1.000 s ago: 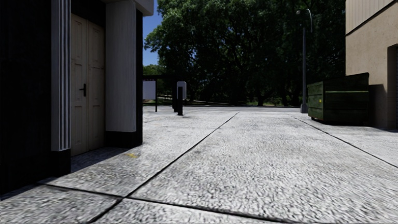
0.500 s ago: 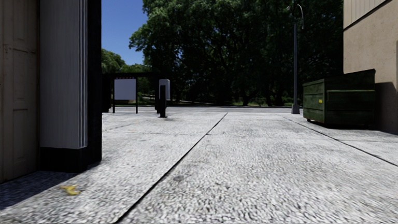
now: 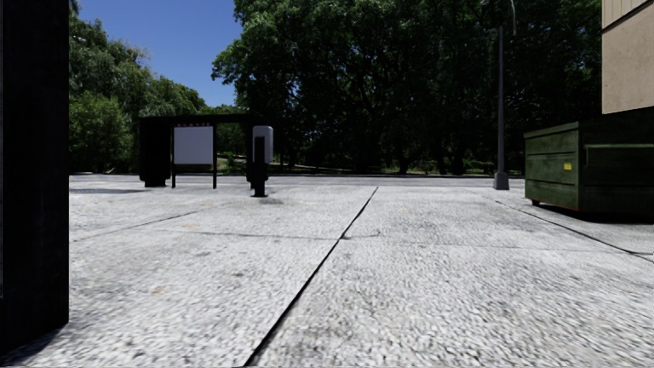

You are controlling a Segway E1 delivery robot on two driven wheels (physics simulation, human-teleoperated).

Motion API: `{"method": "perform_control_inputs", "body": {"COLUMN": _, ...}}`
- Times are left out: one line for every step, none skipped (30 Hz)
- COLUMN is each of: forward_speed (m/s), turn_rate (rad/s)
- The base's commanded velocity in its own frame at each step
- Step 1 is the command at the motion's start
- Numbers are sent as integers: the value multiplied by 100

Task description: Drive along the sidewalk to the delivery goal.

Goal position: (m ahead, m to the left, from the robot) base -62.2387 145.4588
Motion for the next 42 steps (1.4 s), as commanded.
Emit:
{"method": "perform_control_inputs", "body": {"forward_speed": 200, "turn_rate": 0}}
{"method": "perform_control_inputs", "body": {"forward_speed": 200, "turn_rate": 0}}
{"method": "perform_control_inputs", "body": {"forward_speed": 200, "turn_rate": 0}}
{"method": "perform_control_inputs", "body": {"forward_speed": 200, "turn_rate": 0}}
{"method": "perform_control_inputs", "body": {"forward_speed": 200, "turn_rate": 0}}
{"method": "perform_control_inputs", "body": {"forward_speed": 200, "turn_rate": 0}}
{"method": "perform_control_inputs", "body": {"forward_speed": 200, "turn_rate": 0}}
{"method": "perform_control_inputs", "body": {"forward_speed": 200, "turn_rate": 0}}
{"method": "perform_control_inputs", "body": {"forward_speed": 200, "turn_rate": 5}}
{"method": "perform_control_inputs", "body": {"forward_speed": 200, "turn_rate": 16}}
{"method": "perform_control_inputs", "body": {"forward_speed": 200, "turn_rate": 28}}
{"method": "perform_control_inputs", "body": {"forward_speed": 200, "turn_rate": 28}}
{"method": "perform_control_inputs", "body": {"forward_speed": 200, "turn_rate": 35}}
{"method": "perform_control_inputs", "body": {"forward_speed": 200, "turn_rate": 37}}
{"method": "perform_control_inputs", "body": {"forward_speed": 200, "turn_rate": 39}}
{"method": "perform_control_inputs", "body": {"forward_speed": 200, "turn_rate": 41}}
{"method": "perform_control_inputs", "body": {"forward_speed": 200, "turn_rate": 45}}
{"method": "perform_control_inputs", "body": {"forward_speed": 200, "turn_rate": 47}}
{"method": "perform_control_inputs", "body": {"forward_speed": 200, "turn_rate": 48}}
{"method": "perform_control_inputs", "body": {"forward_speed": 200, "turn_rate": 50}}
{"method": "perform_control_inputs", "body": {"forward_speed": 200, "turn_rate": 53}}
{"method": "perform_control_inputs", "body": {"forward_speed": 200, "turn_rate": 54}}
{"method": "perform_control_inputs", "body": {"forward_speed": 200, "turn_rate": 55}}
{"method": "perform_control_inputs", "body": {"forward_speed": 200, "turn_rate": 55}}
{"method": "perform_control_inputs", "body": {"forward_speed": 200, "turn_rate": 55}}
{"method": "perform_control_inputs", "body": {"forward_speed": 200, "turn_rate": 55}}
{"method": "perform_control_inputs", "body": {"forward_speed": 200, "turn_rate": 55}}
{"method": "perform_control_inputs", "body": {"forward_speed": 200, "turn_rate": 55}}
{"method": "perform_control_inputs", "body": {"forward_speed": 200, "turn_rate": 55}}
{"method": "perform_control_inputs", "body": {"forward_speed": 200, "turn_rate": 55}}
{"method": "perform_control_inputs", "body": {"forward_speed": 200, "turn_rate": 55}}
{"method": "perform_control_inputs", "body": {"forward_speed": 200, "turn_rate": 55}}
{"method": "perform_control_inputs", "body": {"forward_speed": 200, "turn_rate": 55}}
{"method": "perform_control_inputs", "body": {"forward_speed": 200, "turn_rate": 55}}
{"method": "perform_control_inputs", "body": {"forward_speed": 200, "turn_rate": 55}}
{"method": "perform_control_inputs", "body": {"forward_speed": 200, "turn_rate": 55}}
{"method": "perform_control_inputs", "body": {"forward_speed": 200, "turn_rate": 55}}
{"method": "perform_control_inputs", "body": {"forward_speed": 200, "turn_rate": 55}}
{"method": "perform_control_inputs", "body": {"forward_speed": 200, "turn_rate": 55}}
{"method": "perform_control_inputs", "body": {"forward_speed": 200, "turn_rate": 55}}
{"method": "perform_control_inputs", "body": {"forward_speed": 200, "turn_rate": 55}}
{"method": "perform_control_inputs", "body": {"forward_speed": 200, "turn_rate": 55}}
